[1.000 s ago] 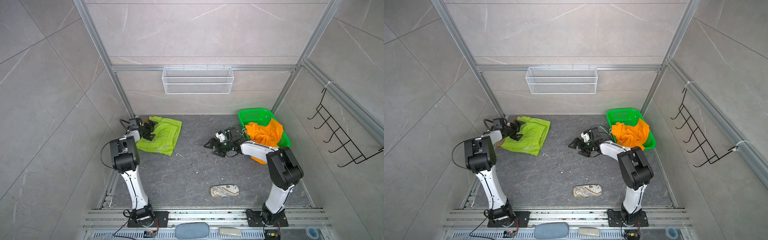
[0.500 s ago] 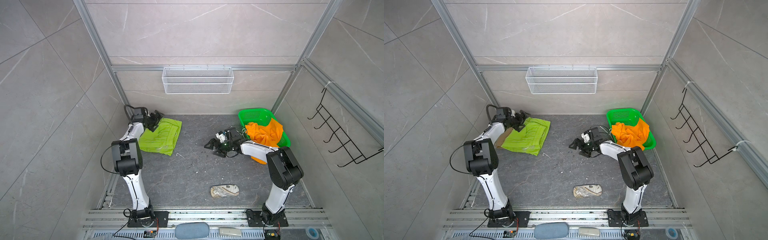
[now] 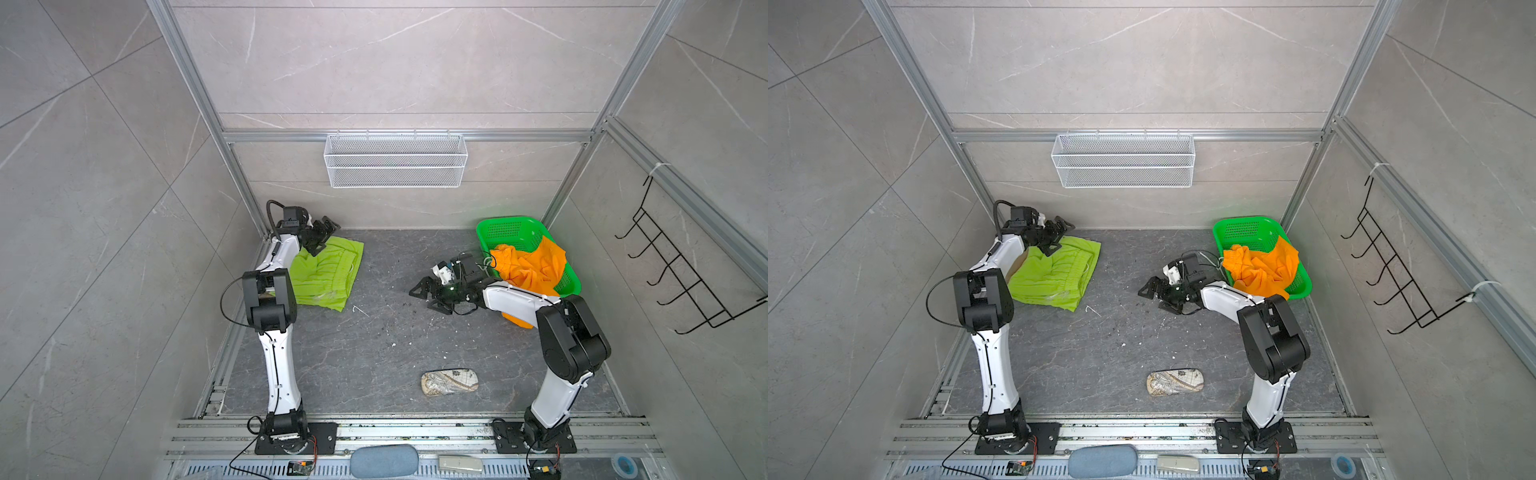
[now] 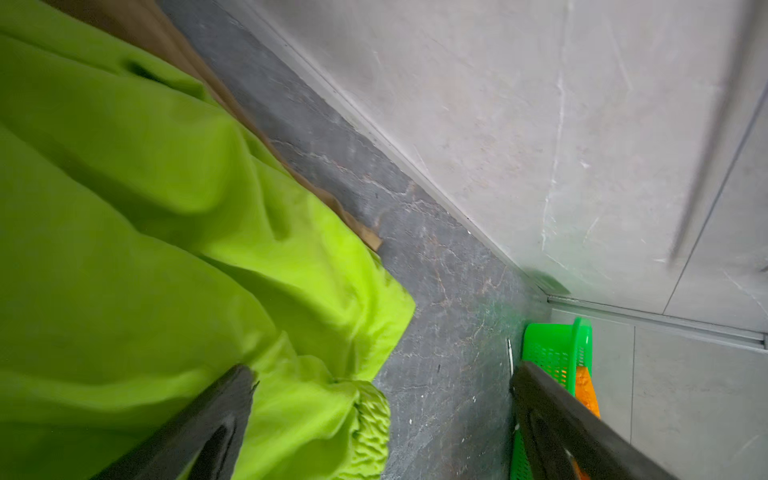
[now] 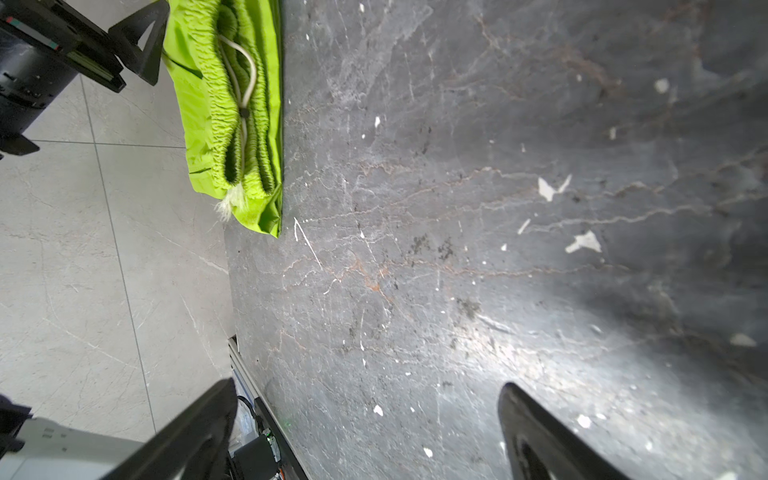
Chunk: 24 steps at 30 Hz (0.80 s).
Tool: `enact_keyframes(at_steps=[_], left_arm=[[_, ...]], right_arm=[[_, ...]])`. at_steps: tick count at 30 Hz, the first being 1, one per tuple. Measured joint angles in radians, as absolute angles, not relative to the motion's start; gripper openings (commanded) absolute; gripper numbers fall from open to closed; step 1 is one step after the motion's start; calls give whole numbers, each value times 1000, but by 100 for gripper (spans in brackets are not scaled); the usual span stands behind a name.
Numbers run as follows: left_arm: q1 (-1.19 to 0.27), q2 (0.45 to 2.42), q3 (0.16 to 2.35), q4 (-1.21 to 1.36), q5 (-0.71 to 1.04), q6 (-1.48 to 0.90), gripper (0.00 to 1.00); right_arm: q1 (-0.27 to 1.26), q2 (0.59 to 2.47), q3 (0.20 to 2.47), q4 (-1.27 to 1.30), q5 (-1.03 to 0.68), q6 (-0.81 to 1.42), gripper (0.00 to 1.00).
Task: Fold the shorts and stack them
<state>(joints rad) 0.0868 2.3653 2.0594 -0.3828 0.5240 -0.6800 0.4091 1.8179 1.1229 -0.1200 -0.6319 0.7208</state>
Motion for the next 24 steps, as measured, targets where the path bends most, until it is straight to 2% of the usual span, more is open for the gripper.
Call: enact_keyframes(at_steps=[10,24], left_arm=[[191,2491,2129,-372,539,-685,99],[244,2510,2159,-360,552,-689,100]], right_arm=[[409,1818,1118,-123,-632,714,99],[409,1818,1118,-131,-624,714,99]])
